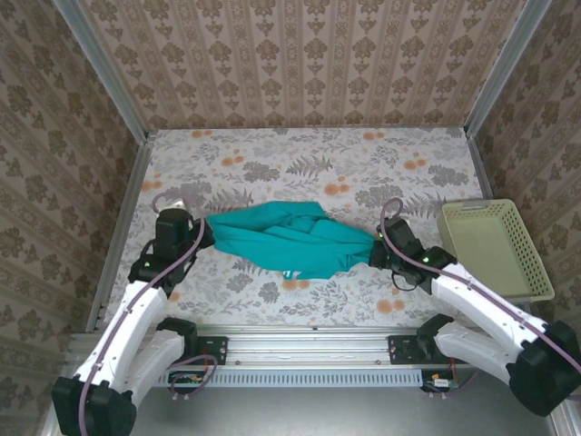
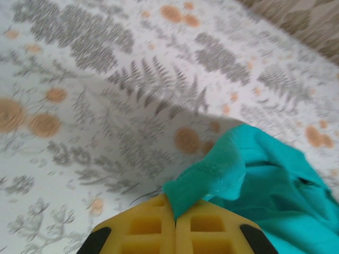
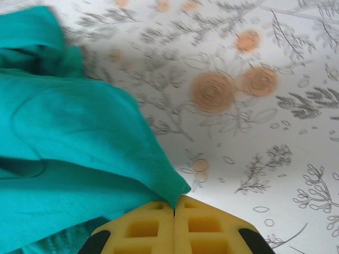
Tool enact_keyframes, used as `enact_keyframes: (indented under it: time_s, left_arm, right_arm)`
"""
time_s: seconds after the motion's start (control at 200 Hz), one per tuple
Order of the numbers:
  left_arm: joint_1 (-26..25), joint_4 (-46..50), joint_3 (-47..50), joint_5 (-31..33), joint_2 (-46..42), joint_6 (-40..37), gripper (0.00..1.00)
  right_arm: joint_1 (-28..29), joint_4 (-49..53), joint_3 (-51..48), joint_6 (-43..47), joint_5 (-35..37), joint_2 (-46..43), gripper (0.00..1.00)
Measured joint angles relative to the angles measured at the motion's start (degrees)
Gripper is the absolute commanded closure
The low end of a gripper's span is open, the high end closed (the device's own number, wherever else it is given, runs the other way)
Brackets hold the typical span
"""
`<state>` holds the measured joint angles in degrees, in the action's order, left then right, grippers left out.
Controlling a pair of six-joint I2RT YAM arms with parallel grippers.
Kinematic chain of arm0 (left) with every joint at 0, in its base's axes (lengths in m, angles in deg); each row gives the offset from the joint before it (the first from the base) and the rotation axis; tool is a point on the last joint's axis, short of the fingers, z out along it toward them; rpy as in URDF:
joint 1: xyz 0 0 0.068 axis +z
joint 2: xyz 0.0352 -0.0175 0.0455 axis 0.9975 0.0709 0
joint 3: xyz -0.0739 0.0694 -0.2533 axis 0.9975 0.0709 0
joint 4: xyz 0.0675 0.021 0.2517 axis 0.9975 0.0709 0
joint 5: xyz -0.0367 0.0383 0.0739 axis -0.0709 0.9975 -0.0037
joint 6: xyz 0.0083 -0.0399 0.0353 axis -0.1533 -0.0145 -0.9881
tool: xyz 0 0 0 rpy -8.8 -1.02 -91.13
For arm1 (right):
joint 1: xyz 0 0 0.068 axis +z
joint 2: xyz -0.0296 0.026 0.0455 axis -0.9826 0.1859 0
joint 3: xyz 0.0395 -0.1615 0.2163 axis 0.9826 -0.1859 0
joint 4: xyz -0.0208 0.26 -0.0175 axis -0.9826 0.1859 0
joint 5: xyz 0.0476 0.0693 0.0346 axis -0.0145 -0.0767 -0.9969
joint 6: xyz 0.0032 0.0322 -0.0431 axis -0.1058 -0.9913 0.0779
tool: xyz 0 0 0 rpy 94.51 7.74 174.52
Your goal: Fold the inside-out t-shirt
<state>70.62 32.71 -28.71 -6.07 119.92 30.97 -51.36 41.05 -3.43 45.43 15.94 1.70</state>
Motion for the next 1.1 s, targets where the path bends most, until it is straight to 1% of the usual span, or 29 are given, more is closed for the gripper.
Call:
enact_keyframes:
  time_s: [0.03,0.055,0.105,0.13,0.18,0.245,0.28,0.325,0.425,0.485,0.54,0.625,0.745,0.84,0.875,0.96,1.055,1.1]
  left_arm:
    - [0.07,0.61,-0.04,0.07,1.40,0.00,1.00]
    - [0.15,1.20,-0.20,0.04,2.89,-0.02,0.98]
    - [0.26,2.19,-0.59,-0.02,6.25,-0.15,0.93]
    - [0.31,2.64,-0.79,-0.02,7.98,-0.28,0.88]
    - [0.31,3.52,-1.05,0.02,10.62,-0.44,0.77]
    - [-0.35,4.70,-1.09,0.48,11.63,-1.05,0.64]
    - [-1.14,5.40,-1.16,1.03,11.50,-1.27,0.57]
    - [-2.64,6.21,-1.60,1.84,11.10,-1.44,0.52]
    - [-6.88,7.28,-3.13,4.55,9.86,-1.90,0.49]
    - [-9.11,7.67,-3.76,6.21,9.05,-1.90,0.47]
    - [-10.03,7.65,-3.87,7.17,8.68,-1.95,0.46]
    - [-10.16,7.65,-3.87,8.04,8.81,-1.95,0.45]
    - [-10.16,7.63,-3.87,8.44,9.77,-1.97,0.41]
    - [-10.64,7.54,-3.87,8.44,10.71,-1.95,0.39]
    - [-11.08,7.28,-3.87,8.37,11.08,-1.95,0.38]
    - [-12.00,6.25,-3.74,8.04,12.17,-1.92,0.37]
    - [-12.07,4.94,-3.23,7.69,13.77,-1.92,0.37]
    - [-12.04,4.39,-2.84,7.54,14.40,-1.92,0.37]
  right_arm:
    - [-0.76,-0.50,-0.28,0.07,-0.33,1.25,0.89]
    - [-1.27,-0.74,-0.48,0.07,-0.63,2.23,0.79]
    - [-1.66,-0.81,-0.59,0.13,-1.22,3.80,0.67]
    - [-1.64,-0.81,-0.59,-0.07,-1.31,4.24,0.61]
    - [-1.51,-0.63,-0.59,0.57,-1.57,4.46,0.55]
    - [-0.61,-0.17,-0.59,0.33,-1.16,3.58,0.50]
    - [0.24,0.39,-0.59,0.13,-0.83,2.62,0.49]
    - [2.14,1.44,-0.59,-0.26,-0.35,0.72,0.50]
    - [7.58,2.36,-0.59,-2.32,0.87,-2.08,0.51]
    - [11.15,1.99,-0.59,-3.34,1.29,-1.75,0.54]
    - [13.14,1.03,-0.59,-4.04,1.29,-0.07,0.55]
    - [13.62,-0.59,-0.13,-4.48,1.77,4.07,0.55]
    - [13.62,-1.84,2.82,-4.28,3.10,11.13,0.59]
    - [13.62,-3.28,5.75,-4.24,3.87,15.89,0.59]
    - [13.68,-3.80,6.47,-4.24,3.98,17.29,0.58]
    - [14.32,-4.48,6.97,-4.22,4.72,19.15,0.53]
    - [15.34,-4.50,6.82,-4.94,4.76,19.93,0.54]
    - [15.91,-4.55,6.43,-5.66,4.76,19.93,0.56]
